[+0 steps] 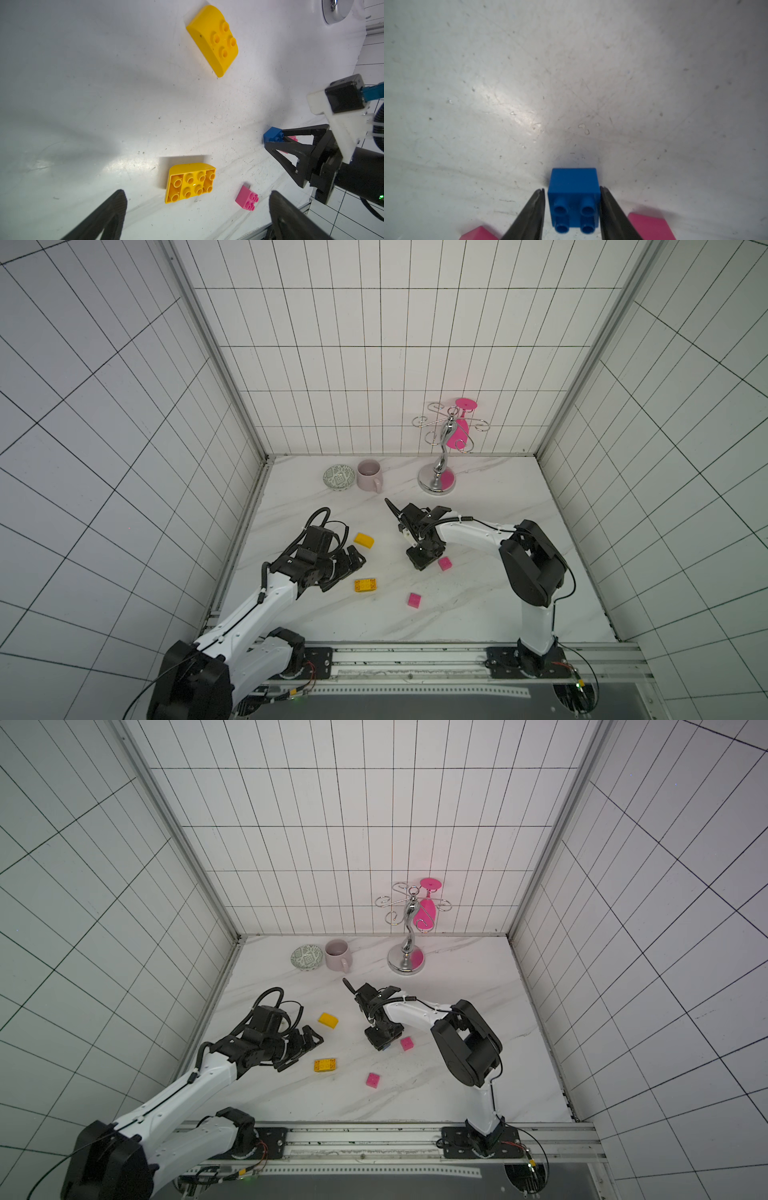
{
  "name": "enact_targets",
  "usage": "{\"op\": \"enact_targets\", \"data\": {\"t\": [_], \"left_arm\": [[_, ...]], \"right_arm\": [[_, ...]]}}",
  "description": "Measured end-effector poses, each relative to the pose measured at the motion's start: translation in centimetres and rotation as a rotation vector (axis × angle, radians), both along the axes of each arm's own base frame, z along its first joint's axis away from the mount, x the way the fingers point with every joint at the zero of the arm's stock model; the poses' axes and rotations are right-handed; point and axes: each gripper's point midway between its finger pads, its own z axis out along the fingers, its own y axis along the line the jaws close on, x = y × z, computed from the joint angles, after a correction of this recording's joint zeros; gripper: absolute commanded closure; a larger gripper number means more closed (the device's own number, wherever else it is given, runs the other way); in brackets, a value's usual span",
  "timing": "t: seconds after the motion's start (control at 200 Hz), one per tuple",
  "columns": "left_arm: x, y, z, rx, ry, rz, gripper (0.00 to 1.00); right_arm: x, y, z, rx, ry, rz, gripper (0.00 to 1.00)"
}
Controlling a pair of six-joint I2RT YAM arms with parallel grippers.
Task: Assemble the letter s with lego
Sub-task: Pick up the lego brick from the center of the board, then assemble the lego brick with the lego brick.
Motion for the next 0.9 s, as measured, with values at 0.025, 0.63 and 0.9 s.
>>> {"op": "enact_targets", "data": {"t": [0.025,0.63,0.9], "left_arm": [[0.0,0.1,0.0,0.002,0.000,0.000,0.02],[-1.1,2.5,11.6,-0.161,-0.469,0.112,0.01],[-3.2,4.8,14.8,-0.140,-0.667,0.164,0.01]], "right_arm": [[0.0,0.0,0.0,-0.004,-0.004,0.002,0.67],[-6.0,9.1,8.9,0.352,-0.133,0.559,0.71],[-8.3,10.6,5.5,0.277,-0.118,0.860,0.77]]}}
